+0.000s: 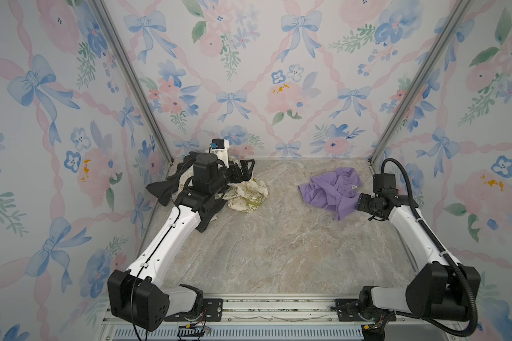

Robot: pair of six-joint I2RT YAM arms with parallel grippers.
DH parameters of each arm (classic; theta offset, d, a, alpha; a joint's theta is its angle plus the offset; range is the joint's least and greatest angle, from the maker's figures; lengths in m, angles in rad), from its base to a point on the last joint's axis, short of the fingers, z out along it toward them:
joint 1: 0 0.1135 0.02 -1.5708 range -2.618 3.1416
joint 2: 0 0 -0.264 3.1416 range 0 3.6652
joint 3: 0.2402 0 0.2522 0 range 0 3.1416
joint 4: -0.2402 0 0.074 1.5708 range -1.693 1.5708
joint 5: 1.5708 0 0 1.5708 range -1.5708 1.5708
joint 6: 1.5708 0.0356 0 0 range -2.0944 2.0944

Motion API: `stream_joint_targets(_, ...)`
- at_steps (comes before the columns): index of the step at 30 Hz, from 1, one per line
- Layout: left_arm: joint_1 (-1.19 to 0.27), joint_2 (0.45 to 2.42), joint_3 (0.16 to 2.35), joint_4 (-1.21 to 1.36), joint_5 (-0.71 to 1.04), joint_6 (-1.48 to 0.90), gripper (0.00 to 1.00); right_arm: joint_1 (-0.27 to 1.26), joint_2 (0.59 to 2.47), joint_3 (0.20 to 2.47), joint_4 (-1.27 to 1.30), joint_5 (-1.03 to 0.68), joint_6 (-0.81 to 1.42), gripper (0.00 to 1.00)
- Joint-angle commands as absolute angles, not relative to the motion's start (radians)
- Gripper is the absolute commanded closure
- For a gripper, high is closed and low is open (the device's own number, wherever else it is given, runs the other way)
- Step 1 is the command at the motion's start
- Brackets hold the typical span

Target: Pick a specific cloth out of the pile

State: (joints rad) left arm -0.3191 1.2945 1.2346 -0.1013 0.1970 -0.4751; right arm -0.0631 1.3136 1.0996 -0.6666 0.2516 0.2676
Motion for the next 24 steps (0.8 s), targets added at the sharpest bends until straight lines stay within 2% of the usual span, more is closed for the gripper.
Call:
stream_joint_targets(1,-0.307,1.281,1.232,-0.089,0.189,-0.456,0.02,-0.046,1.238,1.137,-0.59,0.265,0.276,0.21)
stream_joint_targets(8,-0.298,1.277,1.23,-0.089,0.177,-0.441,0.02,-0.024,1.095,1.141,-0.344,0.165,0.255,0.16)
stream_joint_targets(13,-0.296,1.26,1.209,-0.086,0.104,-0.413,0.02,-0.015,1.08,1.169,-0.249,0.087,0.224,0.14)
stream_joint_targets(19,-0.295,1.196,1.121,-0.046,-0.078,-0.346,0.02,0.019,1.07,1.157,-0.19,0.036,0.147,0.1)
stream_joint_targets(24,-0.293,1.101,0.949,0.078,-0.27,-0.284,0.02,0.044,1.033,1.065,-0.1,0.04,0.109,0.07)
